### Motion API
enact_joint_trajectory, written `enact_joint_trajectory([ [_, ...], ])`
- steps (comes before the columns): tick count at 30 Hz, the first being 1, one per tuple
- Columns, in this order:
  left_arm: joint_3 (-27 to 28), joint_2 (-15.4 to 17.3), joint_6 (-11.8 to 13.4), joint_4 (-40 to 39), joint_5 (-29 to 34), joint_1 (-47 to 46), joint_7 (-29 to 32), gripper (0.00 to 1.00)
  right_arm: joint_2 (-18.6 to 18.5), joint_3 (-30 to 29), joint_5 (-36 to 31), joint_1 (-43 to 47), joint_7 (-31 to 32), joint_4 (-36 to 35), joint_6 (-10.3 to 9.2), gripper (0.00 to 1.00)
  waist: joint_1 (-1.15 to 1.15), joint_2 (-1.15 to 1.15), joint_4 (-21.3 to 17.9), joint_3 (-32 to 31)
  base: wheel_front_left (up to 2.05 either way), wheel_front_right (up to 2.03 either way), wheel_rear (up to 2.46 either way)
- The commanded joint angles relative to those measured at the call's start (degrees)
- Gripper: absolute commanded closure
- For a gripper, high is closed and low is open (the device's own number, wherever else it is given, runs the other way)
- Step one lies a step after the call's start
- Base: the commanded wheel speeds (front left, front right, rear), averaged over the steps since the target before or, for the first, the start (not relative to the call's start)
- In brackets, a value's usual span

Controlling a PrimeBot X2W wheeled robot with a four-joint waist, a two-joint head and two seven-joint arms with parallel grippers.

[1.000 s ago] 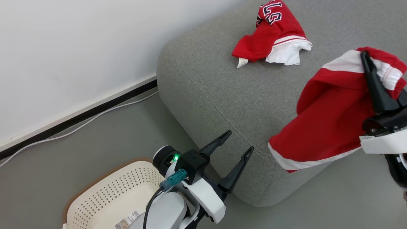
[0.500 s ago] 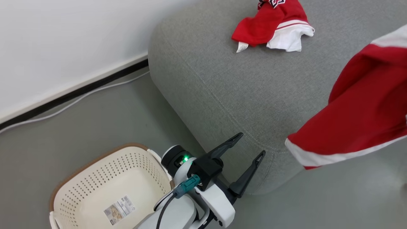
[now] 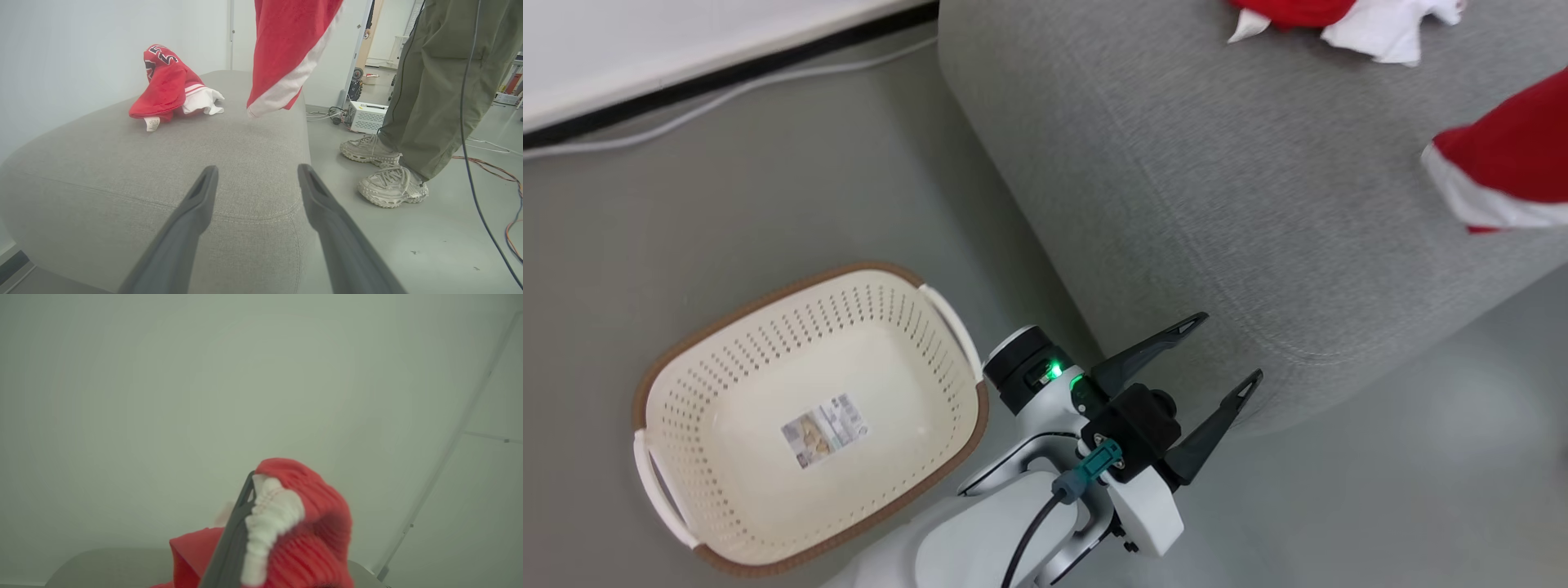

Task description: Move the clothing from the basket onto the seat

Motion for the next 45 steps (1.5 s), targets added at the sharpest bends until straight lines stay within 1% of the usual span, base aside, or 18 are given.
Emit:
enact_joint_trajectory([
  [1,-0.87,-0.36,1.52,-1.07,-0.94,-3.37,-0.50,0.00,-3.63,-1.49,0.86,-1.88,-0.27,1.24,0.23,1.00,0.00,0.00,3.14,4.64,0.00,0.00,0.00],
  [6,-5.44,-0.36,4.64,-1.49,-2.81,-7.44,-0.50,0.00,-6.44,-4.38,0.56,-6.46,-0.27,5.99,0.23,1.00,0.00,0.00,5.36,8.76,0.00,0.00,0.00],
  [11,-8.70,-0.36,7.33,-2.77,-4.13,-10.80,-0.50,0.00,-10.09,-6.45,-2.63,-11.35,-0.27,12.22,0.23,1.00,0.00,0.00,7.24,12.34,0.00,0.00,0.00],
  [12,-8.70,-0.36,7.33,-2.77,-4.13,-10.80,-0.50,0.00,-10.09,-6.45,-2.63,-11.35,-0.27,12.22,0.23,1.00,0.00,0.00,7.24,12.34,0.00,0.00,0.00],
  [15,-9.94,-0.36,8.43,-3.50,-4.72,-11.98,-0.50,0.00,-11.90,-8.28,-2.99,-14.28,-0.27,15.92,0.23,1.00,0.00,0.00,8.57,14.14,0.00,0.00,0.00],
  [20,-11.16,-0.36,10.26,-4.37,-4.84,-12.53,-0.50,0.00,-16.06,-10.65,-2.88,-18.79,-0.27,22.25,0.23,1.00,0.00,0.00,10.99,17.04,0.00,0.00,0.00],
  [21,-11.40,-0.36,11.07,-4.17,-4.57,-12.39,-0.50,0.00,-17.33,-11.75,-2.78,-19.94,-0.27,23.81,0.23,1.00,0.00,0.00,11.82,18.19,0.00,0.00,0.00],
  [23,-11.53,-0.36,11.88,-3.99,-4.27,-12.10,-0.50,0.00,-18.23,-12.91,-2.65,-20.70,-0.27,25.72,0.23,1.00,0.00,0.00,12.61,19.21,0.00,0.00,0.00],
  [25,-11.60,-0.36,12.56,-4.19,-4.09,-11.70,-0.50,0.00,-18.58,-14.12,-2.23,-21.46,-0.27,27.93,0.23,1.00,0.00,0.00,13.48,20.18,0.00,0.00,0.00],
  [27,-11.64,-0.36,13.01,-4.69,-3.85,-11.24,-0.50,0.00,-18.16,-15.20,-1.04,-22.22,-0.27,30.22,0.23,1.00,0.00,0.00,14.35,21.14,0.00,0.00,0.00],
  [32,-11.66,-0.36,12.57,-5.66,-2.07,-7.44,-0.50,0.00,-16.21,-17.76,3.72,-25.01,-0.27,36.93,0.23,1.00,0.00,0.00,17.06,23.84,0.00,0.00,0.00],
  [34,-11.67,-0.36,13.17,-5.68,-1.85,-5.92,-0.50,0.00,-15.74,-17.44,5.49,-25.60,-0.27,39.28,0.23,1.00,0.00,0.00,17.90,24.54,0.00,0.00,0.00],
  [37,-11.67,-0.36,14.15,-6.21,-1.56,-4.53,-0.50,0.00,-15.21,-13.65,9.06,-25.54,-0.27,41.40,0.23,1.00,0.00,0.00,19.05,25.40,0.00,0.00,0.00],
  [39,-11.67,-0.36,14.55,-6.67,-1.42,-4.26,-0.50,0.00,-14.13,-10.68,13.28,-25.64,0.21,41.72,0.23,1.00,0.00,0.00,19.59,26.04,0.00,0.00,0.00],
  [42,-11.67,-0.36,14.77,-7.10,-1.20,-4.54,-0.50,0.00,-13.89,-4.59,18.53,-24.71,1.44,39.95,0.23,1.00,0.00,0.00,20.24,26.62,0.00,0.00,0.00],
  [44,-11.67,-0.36,14.90,-7.76,-1.19,-4.88,-0.50,0.00,-14.96,-0.24,21.07,-23.39,1.11,37.88,0.23,1.00,0.00,0.00,20.84,26.62,0.00,0.00,0.00],
  [45,-11.68,-0.36,14.78,-8.05,-1.22,-4.91,-0.50,0.00,-15.39,1.61,22.38,-22.59,0.86,37.24,0.23,0.98,0.00,0.00,21.13,26.39,0.00,0.00,0.00],
])
